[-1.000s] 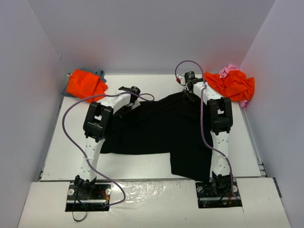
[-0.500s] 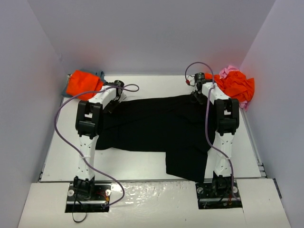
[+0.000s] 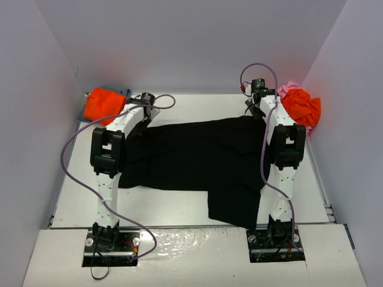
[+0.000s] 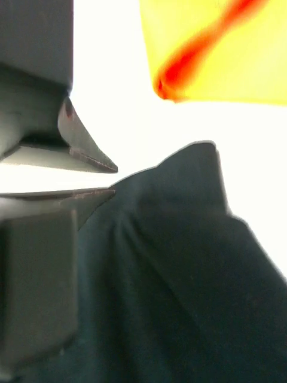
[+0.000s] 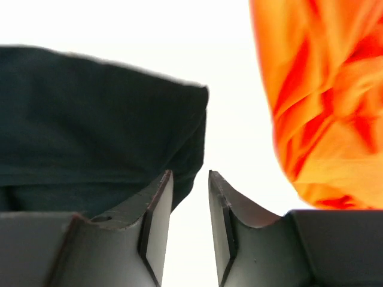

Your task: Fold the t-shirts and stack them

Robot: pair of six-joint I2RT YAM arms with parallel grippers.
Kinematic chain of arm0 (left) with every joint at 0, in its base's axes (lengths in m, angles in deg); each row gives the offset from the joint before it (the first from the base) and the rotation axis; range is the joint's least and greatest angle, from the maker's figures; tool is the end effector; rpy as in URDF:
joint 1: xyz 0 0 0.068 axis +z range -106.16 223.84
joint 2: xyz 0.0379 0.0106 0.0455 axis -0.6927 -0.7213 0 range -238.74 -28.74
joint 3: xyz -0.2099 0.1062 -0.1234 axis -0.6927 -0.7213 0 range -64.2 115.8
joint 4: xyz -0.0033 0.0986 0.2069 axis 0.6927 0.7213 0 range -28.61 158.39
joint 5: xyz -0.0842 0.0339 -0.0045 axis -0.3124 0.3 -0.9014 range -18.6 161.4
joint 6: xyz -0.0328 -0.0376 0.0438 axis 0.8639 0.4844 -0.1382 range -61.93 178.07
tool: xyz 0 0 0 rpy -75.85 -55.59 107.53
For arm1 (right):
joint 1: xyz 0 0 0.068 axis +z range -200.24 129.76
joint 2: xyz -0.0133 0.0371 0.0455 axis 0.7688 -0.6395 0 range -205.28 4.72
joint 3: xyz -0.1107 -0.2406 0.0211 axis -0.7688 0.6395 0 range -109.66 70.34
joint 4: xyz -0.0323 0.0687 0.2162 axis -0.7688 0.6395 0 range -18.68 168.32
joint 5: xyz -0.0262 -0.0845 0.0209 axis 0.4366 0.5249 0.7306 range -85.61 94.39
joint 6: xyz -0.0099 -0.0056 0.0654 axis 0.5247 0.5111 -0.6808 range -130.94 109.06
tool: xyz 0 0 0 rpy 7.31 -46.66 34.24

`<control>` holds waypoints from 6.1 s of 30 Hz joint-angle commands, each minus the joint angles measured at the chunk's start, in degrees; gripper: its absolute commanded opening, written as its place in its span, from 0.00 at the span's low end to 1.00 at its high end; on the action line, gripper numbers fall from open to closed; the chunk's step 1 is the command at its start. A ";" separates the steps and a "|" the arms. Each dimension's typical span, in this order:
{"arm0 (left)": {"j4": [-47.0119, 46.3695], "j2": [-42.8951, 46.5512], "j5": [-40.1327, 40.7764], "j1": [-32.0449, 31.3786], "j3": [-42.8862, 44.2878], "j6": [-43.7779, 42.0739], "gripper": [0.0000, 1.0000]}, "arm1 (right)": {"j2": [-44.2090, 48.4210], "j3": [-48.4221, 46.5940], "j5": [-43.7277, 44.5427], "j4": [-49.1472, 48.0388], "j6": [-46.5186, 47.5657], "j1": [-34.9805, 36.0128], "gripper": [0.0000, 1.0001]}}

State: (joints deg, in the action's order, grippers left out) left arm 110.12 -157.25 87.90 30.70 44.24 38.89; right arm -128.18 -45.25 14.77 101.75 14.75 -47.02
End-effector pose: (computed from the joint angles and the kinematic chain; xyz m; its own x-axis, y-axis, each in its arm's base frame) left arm 0.4346 -0.0860 0.1825 -0.8187 0.5147 -0.2546 0.4097 0.8342 0.3691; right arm 0.4975 0.0186 0.2032 -0.6943 -0.4662 -0.5482 -0.2613 0.8731 -0.4117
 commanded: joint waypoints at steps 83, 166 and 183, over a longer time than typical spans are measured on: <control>1.38 15.74 -6.58 0.41 1.62 3.54 0.34 | 24.32 43.35 14.57 -6.96 12.28 17.80 0.38; 11.84 44.97 -28.09 -2.16 -27.74 -15.82 0.73 | 56.48 47.46 -2.61 9.18 13.92 28.31 0.58; 13.90 59.02 -19.58 -6.63 -55.34 -22.67 0.59 | 58.76 63.89 -9.11 18.15 11.08 33.38 0.59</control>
State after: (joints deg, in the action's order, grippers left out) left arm 125.78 -101.28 64.42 24.29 -9.13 17.77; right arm -71.28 20.86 6.69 114.33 26.37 -15.23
